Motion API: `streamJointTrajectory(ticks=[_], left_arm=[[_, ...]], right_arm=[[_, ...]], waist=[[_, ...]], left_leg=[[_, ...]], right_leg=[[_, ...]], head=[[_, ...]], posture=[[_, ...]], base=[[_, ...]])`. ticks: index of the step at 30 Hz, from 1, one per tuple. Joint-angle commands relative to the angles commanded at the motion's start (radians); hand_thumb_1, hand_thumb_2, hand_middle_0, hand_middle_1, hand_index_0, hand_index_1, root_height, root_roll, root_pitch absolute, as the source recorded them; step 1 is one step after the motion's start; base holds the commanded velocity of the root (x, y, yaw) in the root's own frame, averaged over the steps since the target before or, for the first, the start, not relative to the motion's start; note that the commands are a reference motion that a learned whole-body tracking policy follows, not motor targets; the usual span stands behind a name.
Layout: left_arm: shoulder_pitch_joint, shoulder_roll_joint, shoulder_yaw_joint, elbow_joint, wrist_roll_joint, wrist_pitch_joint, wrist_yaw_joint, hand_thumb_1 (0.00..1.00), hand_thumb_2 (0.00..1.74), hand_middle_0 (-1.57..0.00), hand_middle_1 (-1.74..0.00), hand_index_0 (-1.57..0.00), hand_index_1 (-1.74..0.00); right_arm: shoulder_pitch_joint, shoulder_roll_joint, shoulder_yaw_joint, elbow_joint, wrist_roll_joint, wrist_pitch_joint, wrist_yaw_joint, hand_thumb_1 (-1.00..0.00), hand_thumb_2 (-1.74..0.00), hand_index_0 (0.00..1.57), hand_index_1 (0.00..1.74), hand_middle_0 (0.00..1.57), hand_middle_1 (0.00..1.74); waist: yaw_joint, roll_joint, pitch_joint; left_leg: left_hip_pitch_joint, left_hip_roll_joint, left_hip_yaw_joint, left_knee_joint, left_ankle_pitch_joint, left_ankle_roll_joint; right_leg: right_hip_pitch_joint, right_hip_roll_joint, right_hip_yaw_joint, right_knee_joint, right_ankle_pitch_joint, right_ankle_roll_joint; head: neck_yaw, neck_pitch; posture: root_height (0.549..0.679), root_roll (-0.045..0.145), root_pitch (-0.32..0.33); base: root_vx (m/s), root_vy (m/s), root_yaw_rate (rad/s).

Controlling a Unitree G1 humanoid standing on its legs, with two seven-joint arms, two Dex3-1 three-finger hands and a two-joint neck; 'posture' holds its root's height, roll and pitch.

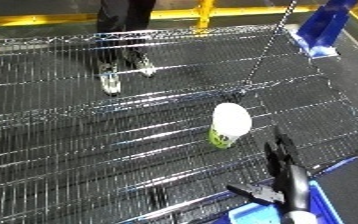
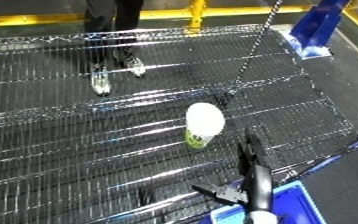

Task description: Pick up the object and place it into the box

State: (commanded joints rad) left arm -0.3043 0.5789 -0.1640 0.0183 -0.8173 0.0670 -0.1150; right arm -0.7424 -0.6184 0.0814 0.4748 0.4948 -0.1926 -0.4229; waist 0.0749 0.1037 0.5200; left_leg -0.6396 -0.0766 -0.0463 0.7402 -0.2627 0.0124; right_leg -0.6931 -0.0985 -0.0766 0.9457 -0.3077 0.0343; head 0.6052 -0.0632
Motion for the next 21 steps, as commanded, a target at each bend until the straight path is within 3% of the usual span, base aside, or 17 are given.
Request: streamJointTrajectory(ticks=[14, 21], left_arm=[[-0.050, 0.040, -0.033, -0.004, -0.035, 0.004, 0.018, 1.00, 1.74, -1.57, -1.74, -1.57, -1.74], [-0.064, 0.055, -0.037, -0.015, -0.055, 0.001, 0.035, 1.00, 1.74, -1.57, -1.74, -1.57, -1.74]], right_arm=[[-0.162, -0.060, 0.049, 0.145, 0.033, -0.022, -0.058, 0.00, 0.00, 0.00, 0.00, 0.00, 0.00], [-0.226, -0.089, 0.068, 0.187, 0.028, -0.030, -0.094, 0.00, 0.00, 0.00, 0.00, 0.00, 0.00]], waist=[[0.024, 0.030, 0.000], [0.033, 0.045, 0.000]], left_leg=[[-0.099, -0.007, -0.001, 0.022, 0.007, 0.0058], [-0.153, -0.012, -0.001, 0.035, 0.009, 0.0097]], right_leg=[[-0.102, 0.0029, -0.007, 0.041, -0.008, -0.0034], [-0.157, 0.0094, -0.006, 0.065, -0.014, -0.0058]], head=[[0.051, 0.107], [0.062, 0.129]], posture=[[0.610, 0.038, 0.189], [0.606, 0.038, 0.224]], base=[[-0.024, -0.028, 0.003], [-0.021, -0.024, 0.003]])
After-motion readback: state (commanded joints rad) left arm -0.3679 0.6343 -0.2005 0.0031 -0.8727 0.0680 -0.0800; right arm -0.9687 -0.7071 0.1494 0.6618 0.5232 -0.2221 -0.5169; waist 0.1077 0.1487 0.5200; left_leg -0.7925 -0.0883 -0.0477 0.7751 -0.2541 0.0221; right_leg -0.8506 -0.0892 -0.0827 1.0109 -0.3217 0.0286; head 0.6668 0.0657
